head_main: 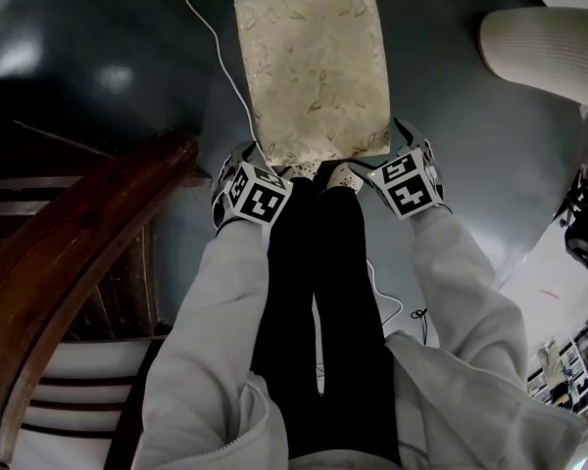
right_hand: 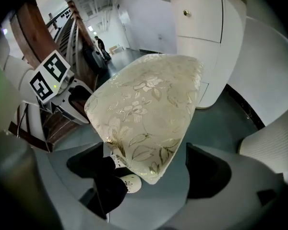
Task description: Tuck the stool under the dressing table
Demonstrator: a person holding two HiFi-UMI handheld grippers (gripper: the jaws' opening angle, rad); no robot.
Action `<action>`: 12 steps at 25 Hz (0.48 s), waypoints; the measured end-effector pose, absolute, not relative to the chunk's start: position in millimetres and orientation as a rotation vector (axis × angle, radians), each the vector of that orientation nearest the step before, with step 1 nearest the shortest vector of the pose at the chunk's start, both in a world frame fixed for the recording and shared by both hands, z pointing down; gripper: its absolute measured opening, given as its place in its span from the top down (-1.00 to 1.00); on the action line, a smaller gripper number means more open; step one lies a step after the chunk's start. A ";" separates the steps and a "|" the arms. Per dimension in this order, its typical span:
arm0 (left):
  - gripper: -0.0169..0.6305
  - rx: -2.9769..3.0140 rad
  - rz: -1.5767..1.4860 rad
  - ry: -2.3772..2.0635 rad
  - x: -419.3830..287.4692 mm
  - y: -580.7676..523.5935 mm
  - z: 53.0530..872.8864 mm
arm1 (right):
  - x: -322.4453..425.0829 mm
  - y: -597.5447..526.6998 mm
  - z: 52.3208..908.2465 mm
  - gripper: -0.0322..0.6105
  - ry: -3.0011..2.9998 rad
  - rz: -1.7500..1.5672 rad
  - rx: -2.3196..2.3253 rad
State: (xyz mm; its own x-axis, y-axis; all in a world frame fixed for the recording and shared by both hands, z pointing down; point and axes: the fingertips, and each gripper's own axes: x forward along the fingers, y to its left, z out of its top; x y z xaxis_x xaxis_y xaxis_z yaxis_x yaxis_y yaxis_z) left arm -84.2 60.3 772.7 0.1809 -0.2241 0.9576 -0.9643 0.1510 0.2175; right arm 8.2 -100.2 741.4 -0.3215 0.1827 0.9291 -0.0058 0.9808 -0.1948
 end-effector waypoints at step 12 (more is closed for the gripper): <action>-0.13 1.428 0.911 -1.259 -85.6 50.5 773.6 | -1.3 -95.7 743.2 -0.88 -1.917 0.169 -0.140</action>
State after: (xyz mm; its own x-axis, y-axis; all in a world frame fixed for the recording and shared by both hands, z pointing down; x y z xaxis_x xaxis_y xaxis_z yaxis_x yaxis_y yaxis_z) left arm -85.6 50.5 773.6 0.1791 -0.2408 0.9539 -0.9814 0.0248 0.1905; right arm -1.3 -95.7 743.2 -0.3436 0.1796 0.9218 0.0153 0.9825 -0.1858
